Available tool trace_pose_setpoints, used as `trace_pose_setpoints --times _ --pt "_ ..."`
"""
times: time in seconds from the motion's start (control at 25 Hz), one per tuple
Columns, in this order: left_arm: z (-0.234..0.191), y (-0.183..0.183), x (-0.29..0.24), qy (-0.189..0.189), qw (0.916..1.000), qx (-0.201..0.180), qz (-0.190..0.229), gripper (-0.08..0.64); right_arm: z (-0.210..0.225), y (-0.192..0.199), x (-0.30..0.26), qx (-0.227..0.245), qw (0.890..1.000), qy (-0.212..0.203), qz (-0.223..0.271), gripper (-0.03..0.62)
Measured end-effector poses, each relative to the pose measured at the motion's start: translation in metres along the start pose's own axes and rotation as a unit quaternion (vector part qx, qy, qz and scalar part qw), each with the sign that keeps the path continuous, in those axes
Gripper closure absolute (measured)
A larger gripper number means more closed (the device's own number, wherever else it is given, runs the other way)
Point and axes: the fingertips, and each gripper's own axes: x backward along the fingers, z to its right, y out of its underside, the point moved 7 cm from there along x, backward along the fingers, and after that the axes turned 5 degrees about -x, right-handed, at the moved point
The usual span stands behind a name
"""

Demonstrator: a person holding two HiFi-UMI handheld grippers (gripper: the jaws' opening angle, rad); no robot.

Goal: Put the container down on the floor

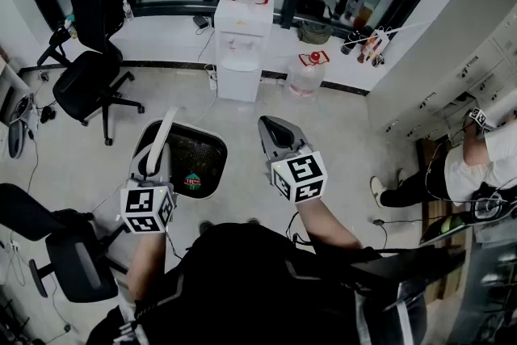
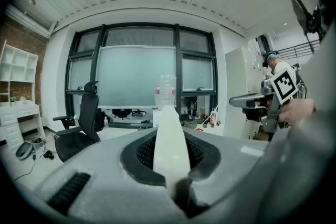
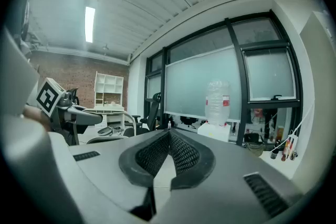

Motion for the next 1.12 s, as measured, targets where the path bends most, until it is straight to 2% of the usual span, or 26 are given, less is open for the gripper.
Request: trace_pose_setpoints --times 0.32,0.72,1.12 --pt "0.002 -0.002 -0.006 0.009 0.9999 0.011 0.007 0.517 0.004 -0.001 -0.009 -0.006 1.0 0.01 0.002 0.584" --pt "-0.009 0.002 -0.007 0.012 0.9998 0.016 0.005 0.517 -0.013 0.0 -0.019 -0.011 1.0 -0.015 -0.003 0.583" --pt "-0.041 0.009 -0.007 0.022 0.9996 0.017 0.009 0.517 -0.037 0.001 -0.04 -0.012 1.0 -0.001 -0.009 0.583"
